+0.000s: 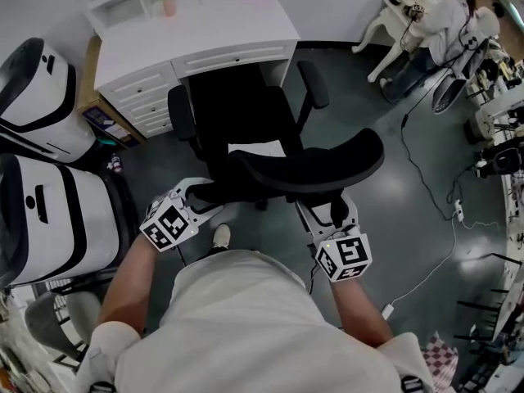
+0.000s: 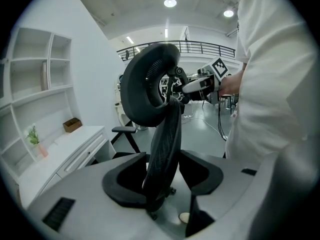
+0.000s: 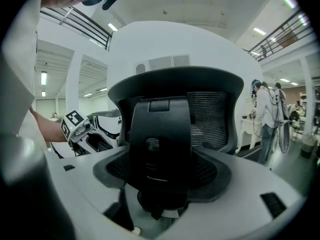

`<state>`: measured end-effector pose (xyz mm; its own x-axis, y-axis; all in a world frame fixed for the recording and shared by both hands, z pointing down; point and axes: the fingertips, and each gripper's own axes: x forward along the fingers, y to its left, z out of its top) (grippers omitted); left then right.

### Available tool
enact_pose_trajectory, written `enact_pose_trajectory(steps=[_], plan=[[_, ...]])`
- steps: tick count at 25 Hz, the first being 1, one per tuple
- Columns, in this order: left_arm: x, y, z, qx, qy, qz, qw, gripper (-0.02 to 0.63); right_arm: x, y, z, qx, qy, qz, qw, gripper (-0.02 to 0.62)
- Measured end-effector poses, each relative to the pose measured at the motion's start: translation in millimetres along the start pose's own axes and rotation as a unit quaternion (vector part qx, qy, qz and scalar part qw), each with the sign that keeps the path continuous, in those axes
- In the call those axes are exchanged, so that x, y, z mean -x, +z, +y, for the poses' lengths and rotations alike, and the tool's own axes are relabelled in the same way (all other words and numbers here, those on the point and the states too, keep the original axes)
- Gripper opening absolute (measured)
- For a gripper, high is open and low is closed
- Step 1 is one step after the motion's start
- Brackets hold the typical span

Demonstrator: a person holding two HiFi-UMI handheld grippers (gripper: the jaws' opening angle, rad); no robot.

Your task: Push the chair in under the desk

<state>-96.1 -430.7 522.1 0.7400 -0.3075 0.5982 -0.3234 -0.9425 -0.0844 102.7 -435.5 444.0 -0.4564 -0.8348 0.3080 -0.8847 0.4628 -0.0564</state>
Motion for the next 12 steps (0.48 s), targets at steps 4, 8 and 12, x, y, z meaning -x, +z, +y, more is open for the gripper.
enact_pose_trajectory(steps=[4, 8, 12], plan=[[1, -1, 12, -0.002, 0.002, -0.009, 1.0000, 0.202, -11, 3, 0, -0.001, 0.000, 0.000, 1.000, 0.308], [2, -2, 25, -0.006, 0.004, -0.009, 0.9999, 0.204, -22, 6, 1, 0.000, 0.004, 0.001, 1.000, 0.308], [1, -3, 36, -0.005, 0.006, -0.013, 0.9999, 0.204, -33, 9, -1, -0.002, 0.003, 0.002, 1.000, 0.308]])
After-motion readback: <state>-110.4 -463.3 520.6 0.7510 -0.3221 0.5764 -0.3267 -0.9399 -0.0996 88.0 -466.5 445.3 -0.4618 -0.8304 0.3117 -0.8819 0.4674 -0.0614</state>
